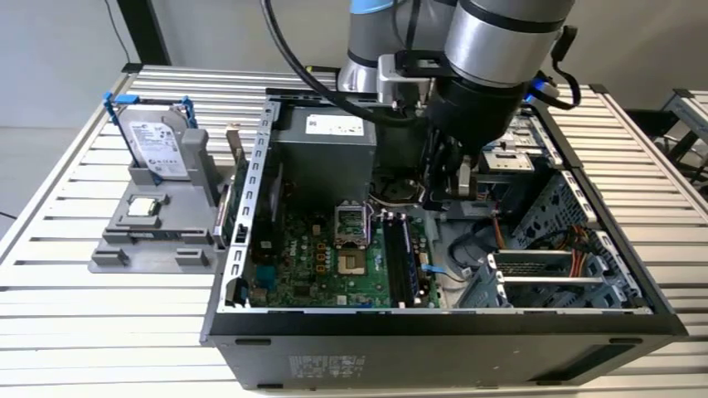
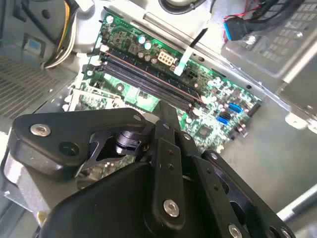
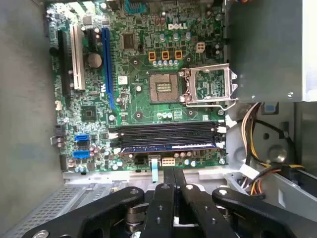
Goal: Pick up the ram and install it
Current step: 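Press down the ram until it locks into place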
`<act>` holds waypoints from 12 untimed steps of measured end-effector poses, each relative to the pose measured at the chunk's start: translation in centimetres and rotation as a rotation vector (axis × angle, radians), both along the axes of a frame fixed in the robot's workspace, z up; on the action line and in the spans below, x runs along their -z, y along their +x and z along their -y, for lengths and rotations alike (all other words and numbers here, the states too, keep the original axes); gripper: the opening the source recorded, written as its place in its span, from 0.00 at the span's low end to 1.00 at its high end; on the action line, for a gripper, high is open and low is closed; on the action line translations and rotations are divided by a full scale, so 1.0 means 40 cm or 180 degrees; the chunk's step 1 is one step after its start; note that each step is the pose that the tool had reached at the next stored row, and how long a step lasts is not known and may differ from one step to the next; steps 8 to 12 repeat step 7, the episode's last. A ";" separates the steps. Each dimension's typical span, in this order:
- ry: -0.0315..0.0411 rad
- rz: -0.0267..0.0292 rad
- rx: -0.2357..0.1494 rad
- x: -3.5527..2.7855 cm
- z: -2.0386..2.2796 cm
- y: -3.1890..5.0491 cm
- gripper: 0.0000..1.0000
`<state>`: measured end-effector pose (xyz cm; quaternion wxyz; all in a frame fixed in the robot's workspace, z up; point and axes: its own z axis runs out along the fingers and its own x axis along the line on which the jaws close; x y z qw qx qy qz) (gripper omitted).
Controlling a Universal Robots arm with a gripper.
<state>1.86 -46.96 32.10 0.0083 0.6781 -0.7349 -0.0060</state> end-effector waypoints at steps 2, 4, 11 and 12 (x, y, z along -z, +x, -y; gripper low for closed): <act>0.0002 0.0000 0.0000 -0.001 0.000 0.000 0.00; 0.0001 0.0000 0.0000 -0.003 0.000 0.000 0.00; 0.0001 0.0000 0.0000 -0.005 0.000 0.000 0.00; 0.0001 0.0000 0.0000 -0.005 0.000 0.000 0.00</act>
